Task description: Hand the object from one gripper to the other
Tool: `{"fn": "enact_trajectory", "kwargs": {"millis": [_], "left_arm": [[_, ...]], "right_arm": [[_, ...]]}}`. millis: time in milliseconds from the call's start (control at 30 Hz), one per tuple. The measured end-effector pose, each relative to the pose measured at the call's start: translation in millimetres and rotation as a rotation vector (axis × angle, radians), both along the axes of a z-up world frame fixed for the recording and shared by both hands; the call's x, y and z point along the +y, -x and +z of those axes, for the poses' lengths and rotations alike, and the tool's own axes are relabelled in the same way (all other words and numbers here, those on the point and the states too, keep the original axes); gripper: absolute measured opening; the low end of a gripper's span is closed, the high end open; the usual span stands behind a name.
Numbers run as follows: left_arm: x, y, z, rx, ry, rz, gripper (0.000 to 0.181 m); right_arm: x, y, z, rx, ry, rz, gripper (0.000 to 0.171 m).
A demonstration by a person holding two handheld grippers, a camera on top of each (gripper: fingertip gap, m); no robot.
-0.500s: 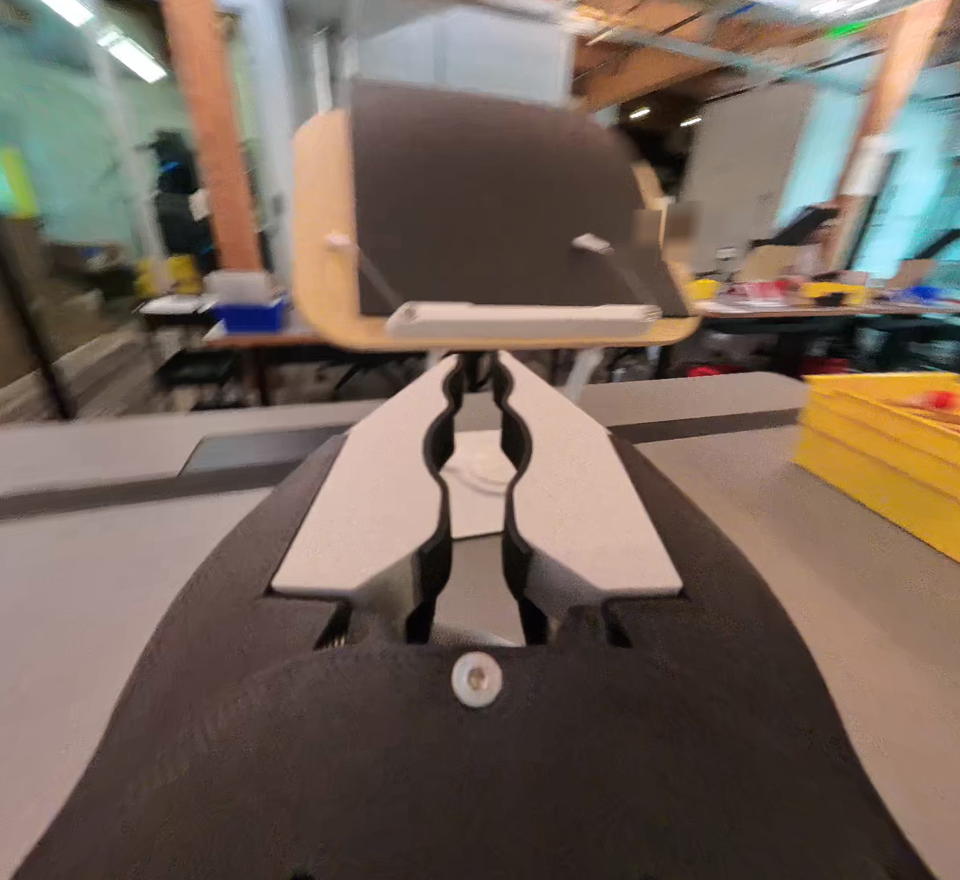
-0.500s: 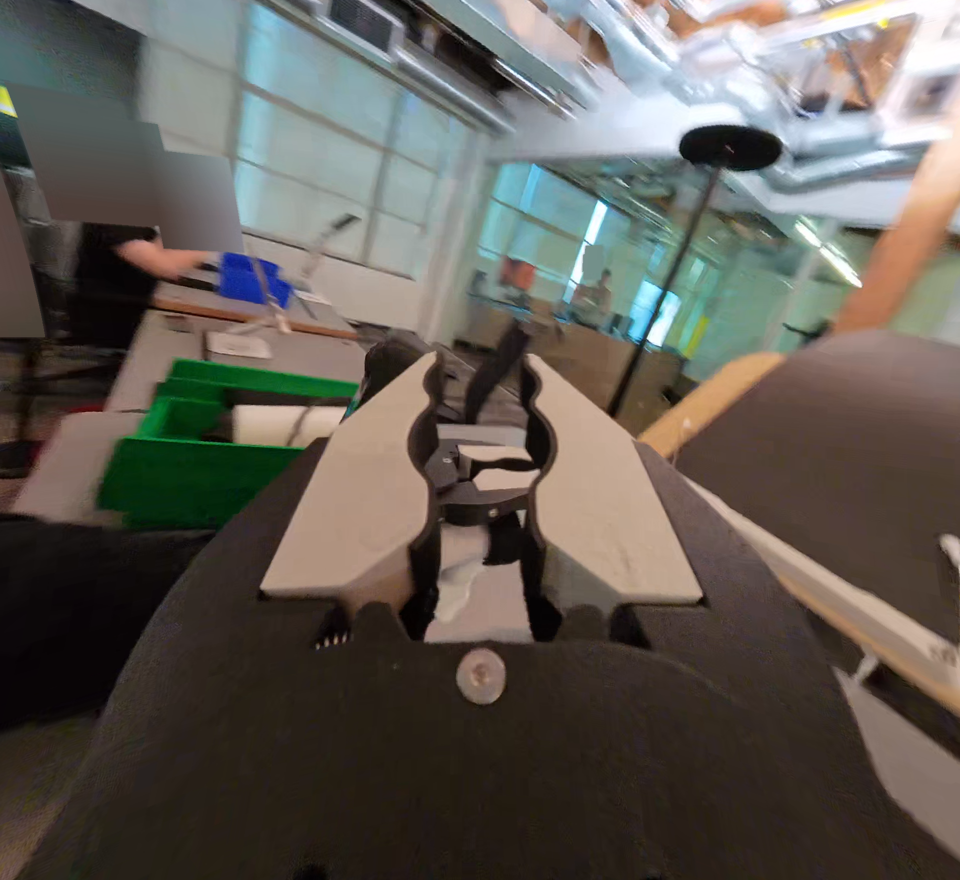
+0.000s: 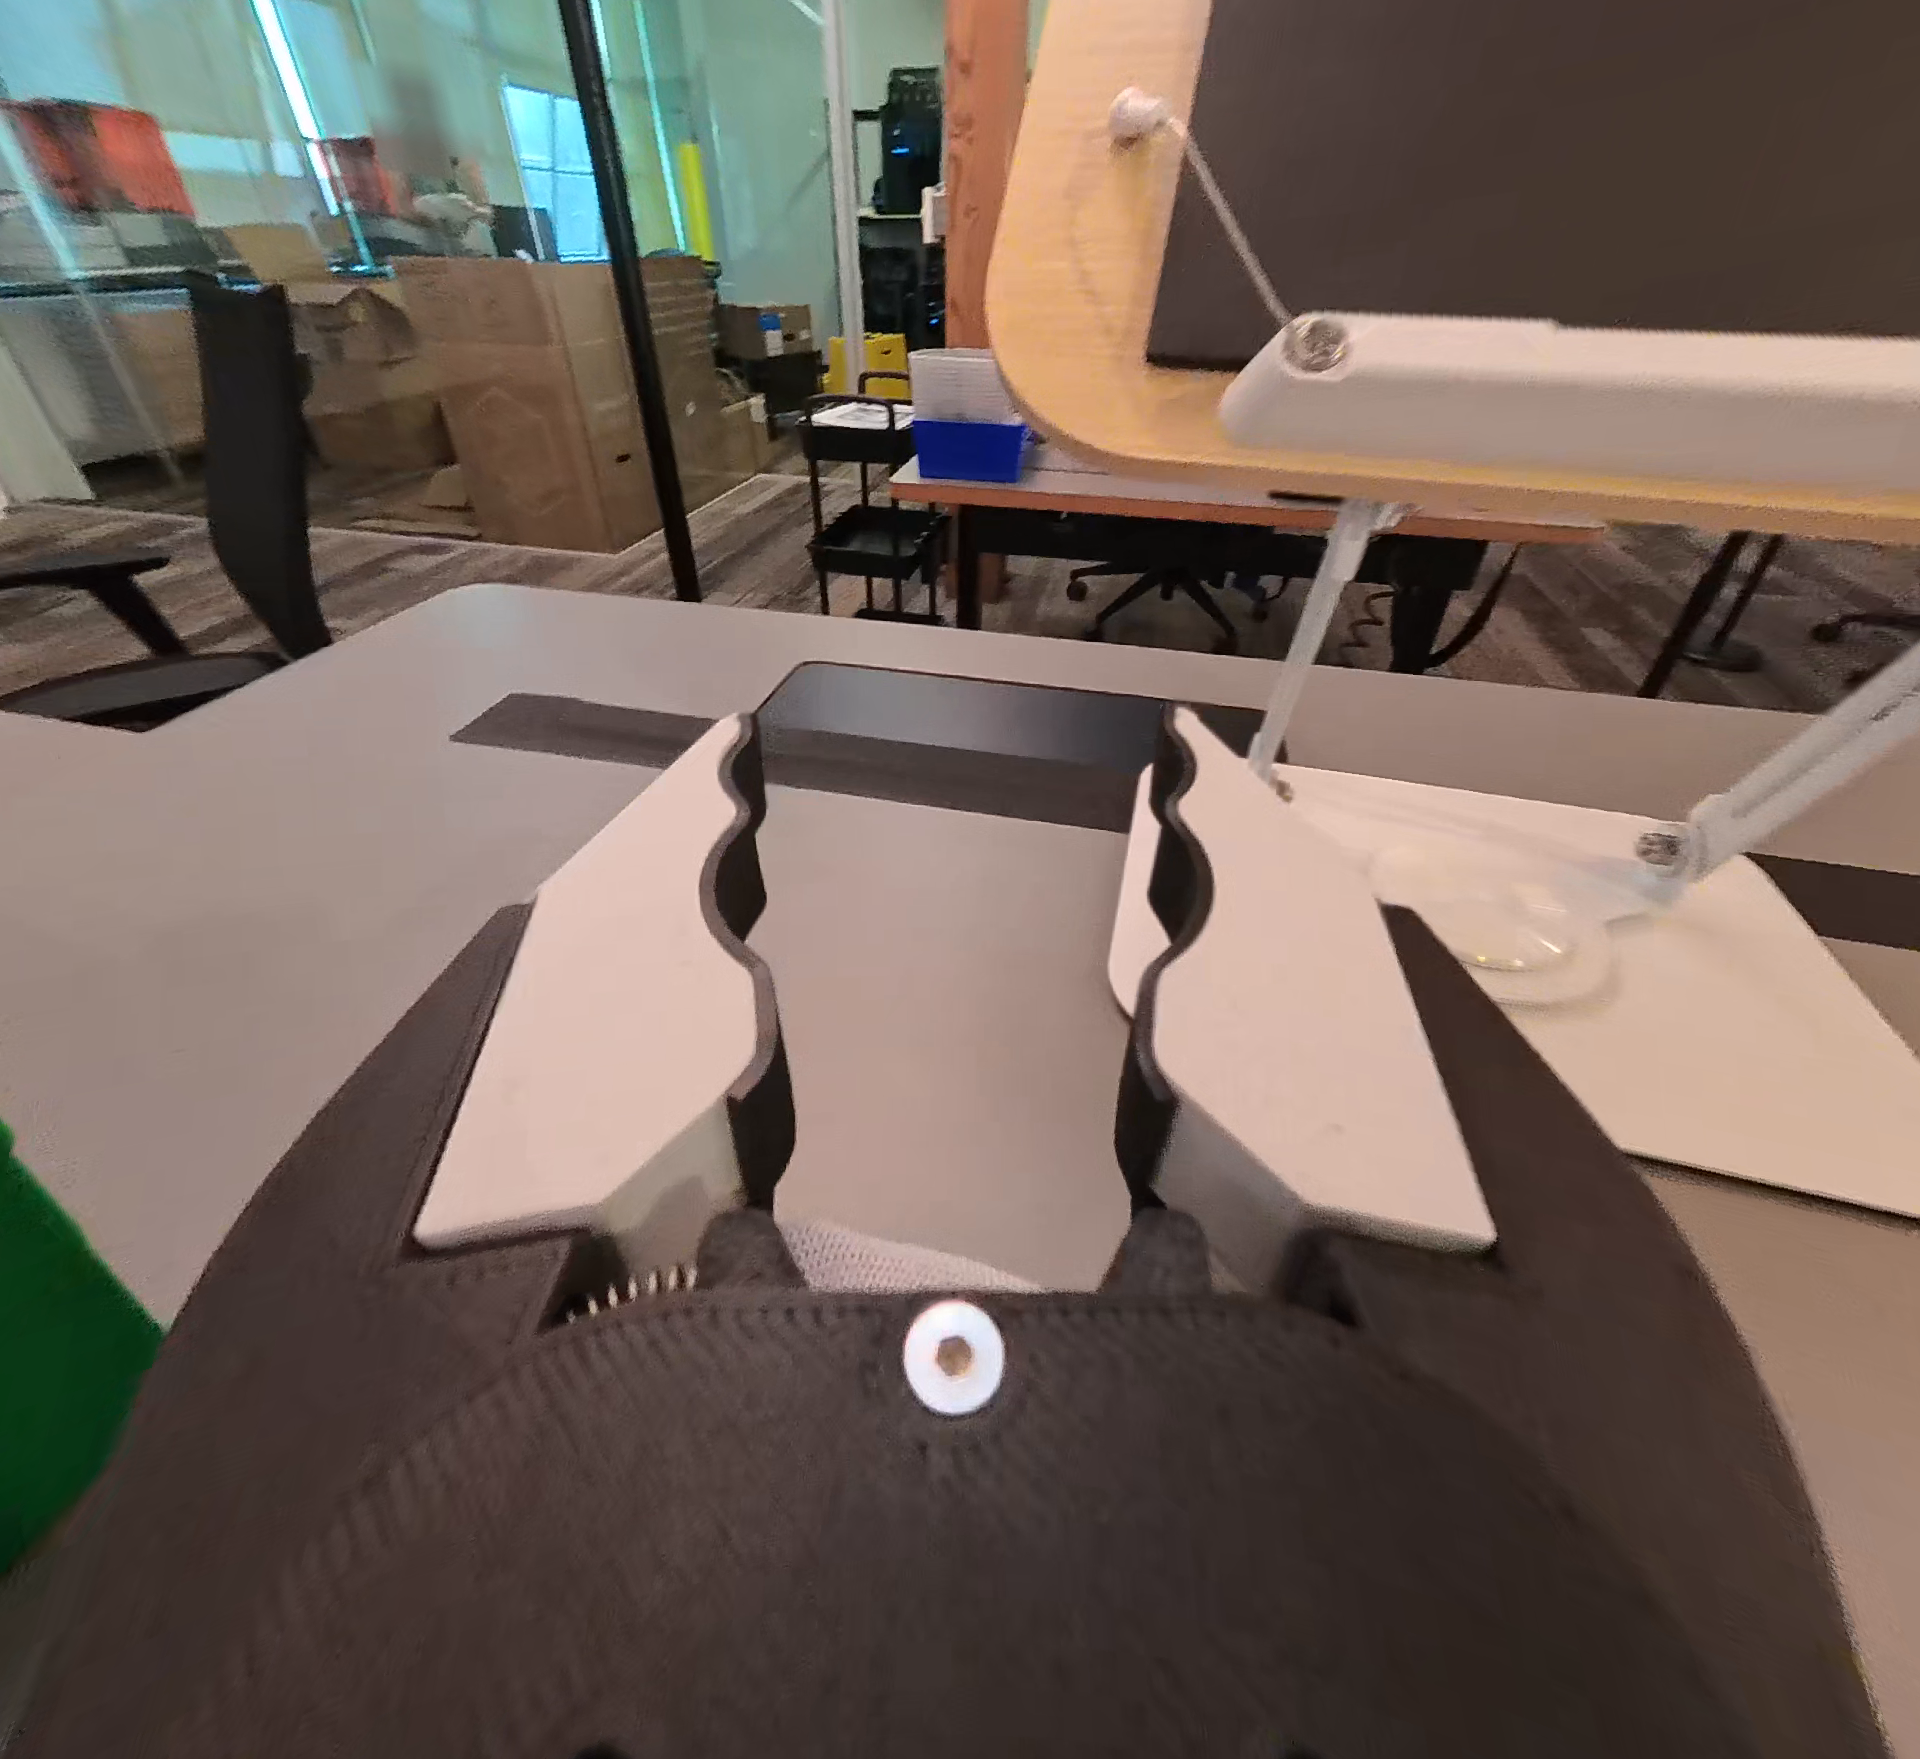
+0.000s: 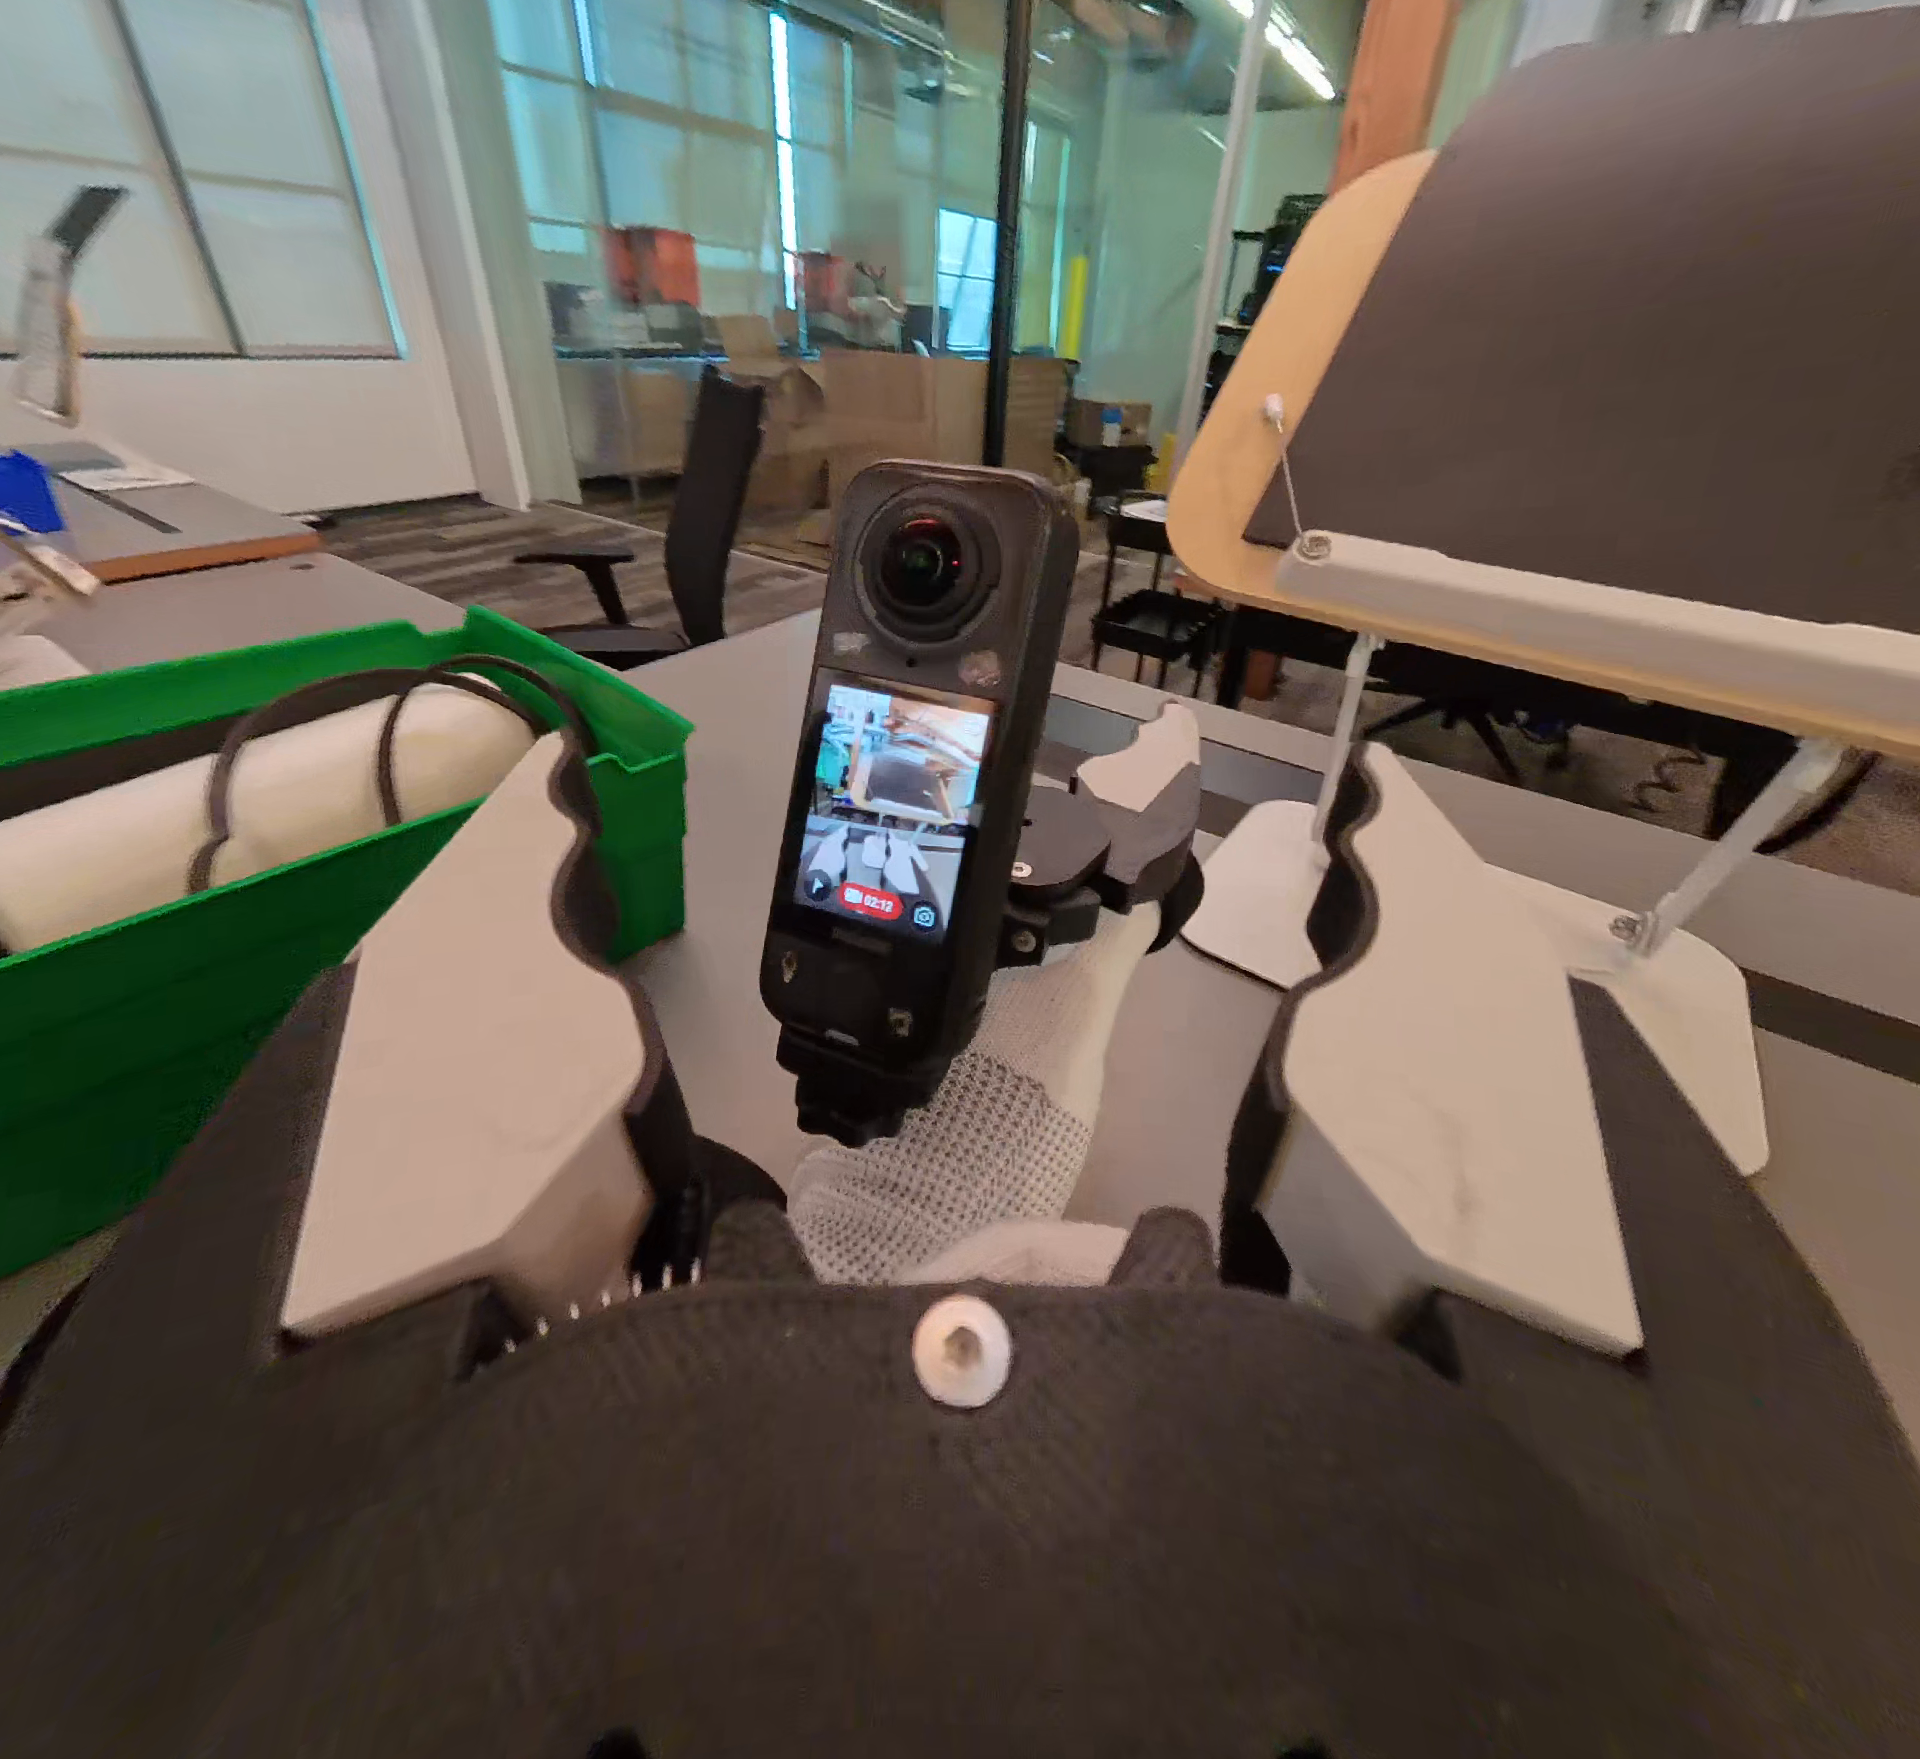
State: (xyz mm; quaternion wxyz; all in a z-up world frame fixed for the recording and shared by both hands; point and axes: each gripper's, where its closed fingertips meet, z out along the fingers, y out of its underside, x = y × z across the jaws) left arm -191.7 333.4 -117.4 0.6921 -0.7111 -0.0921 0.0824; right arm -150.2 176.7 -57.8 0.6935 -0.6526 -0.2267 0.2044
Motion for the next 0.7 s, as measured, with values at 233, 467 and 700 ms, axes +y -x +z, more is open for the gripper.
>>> {"fn": "enact_trajectory", "kwargs": {"millis": [233,467,700], "left_arm": [[14.6,-8.5,-9.7,0.041,0.029,0.005,0.075],[18.8,-17.8,-14.2,0.098,0.057,-0.009,0.082],[19.4,-18.0,-17.1,0.084,0.066,-0.018,0.084]], "right_arm": [[20.1,7.5,-33.7,-0.065,0.076,-0.102,0.134],[17.2,7.0,-33.2,-0.097,0.061,-0.130,0.133],[20.1,7.1,-38.8,-0.105,0.085,-0.128,0.134]]}}
